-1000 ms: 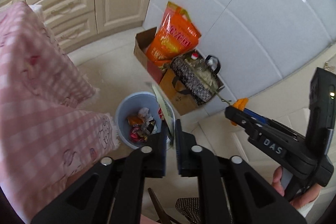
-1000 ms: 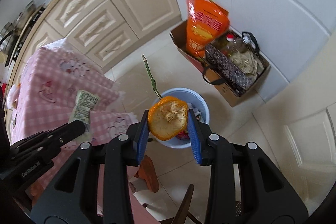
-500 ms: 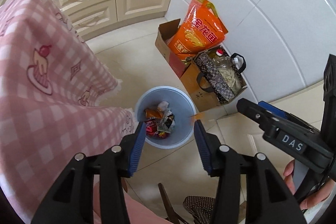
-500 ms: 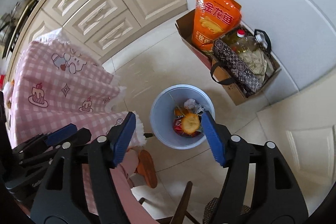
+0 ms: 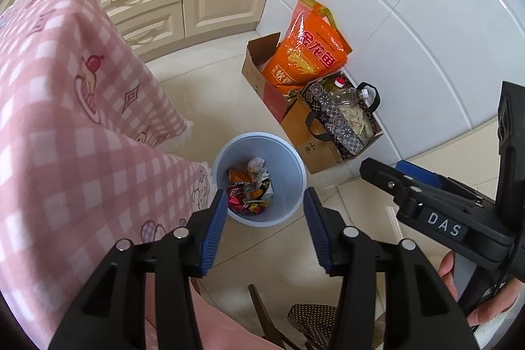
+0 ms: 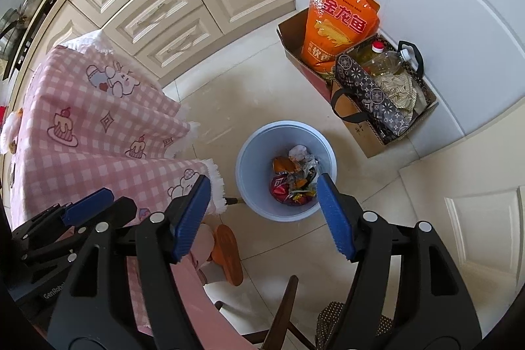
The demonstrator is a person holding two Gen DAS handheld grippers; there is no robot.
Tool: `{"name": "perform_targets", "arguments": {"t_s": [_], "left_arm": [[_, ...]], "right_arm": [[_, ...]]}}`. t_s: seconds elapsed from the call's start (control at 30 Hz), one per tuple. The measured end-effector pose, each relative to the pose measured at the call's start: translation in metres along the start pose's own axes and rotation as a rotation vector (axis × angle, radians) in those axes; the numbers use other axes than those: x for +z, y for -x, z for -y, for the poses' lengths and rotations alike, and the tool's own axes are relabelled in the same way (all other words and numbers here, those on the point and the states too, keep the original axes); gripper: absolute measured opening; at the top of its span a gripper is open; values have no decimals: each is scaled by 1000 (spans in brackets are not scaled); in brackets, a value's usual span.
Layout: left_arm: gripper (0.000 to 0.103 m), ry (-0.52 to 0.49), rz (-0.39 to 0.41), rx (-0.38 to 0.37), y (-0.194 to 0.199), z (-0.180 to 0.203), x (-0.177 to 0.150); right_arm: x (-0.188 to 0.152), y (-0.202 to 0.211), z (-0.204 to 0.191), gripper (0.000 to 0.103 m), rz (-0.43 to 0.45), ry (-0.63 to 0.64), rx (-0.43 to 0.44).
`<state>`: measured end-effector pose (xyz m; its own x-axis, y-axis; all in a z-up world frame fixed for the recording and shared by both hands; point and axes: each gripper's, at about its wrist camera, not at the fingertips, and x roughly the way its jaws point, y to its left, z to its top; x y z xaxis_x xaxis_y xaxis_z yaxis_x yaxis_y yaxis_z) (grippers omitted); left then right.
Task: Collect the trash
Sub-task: 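Bring both open grippers back toward the table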
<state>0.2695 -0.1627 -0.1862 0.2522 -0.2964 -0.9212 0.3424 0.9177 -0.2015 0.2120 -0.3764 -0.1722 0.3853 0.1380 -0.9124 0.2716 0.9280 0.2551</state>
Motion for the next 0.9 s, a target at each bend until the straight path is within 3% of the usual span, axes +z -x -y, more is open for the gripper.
{"name": "perform_targets", "arguments": {"t_s": [0.33, 0.53, 0.73, 0.9], "left_arm": [[49, -24, 98, -13, 50, 5, -17], [54, -31, 196, -10, 97, -1, -28], [61, 23, 309, 25, 147, -32, -41], [64, 105, 382, 100, 181, -72, -52]], "right_arm": [[-17, 41, -23, 67, 83, 34, 15], [-23, 70, -53, 70, 155, 92, 47], [-25, 86, -97, 73, 200, 178, 87], [-25, 92, -137, 77, 217, 252, 118]]}}
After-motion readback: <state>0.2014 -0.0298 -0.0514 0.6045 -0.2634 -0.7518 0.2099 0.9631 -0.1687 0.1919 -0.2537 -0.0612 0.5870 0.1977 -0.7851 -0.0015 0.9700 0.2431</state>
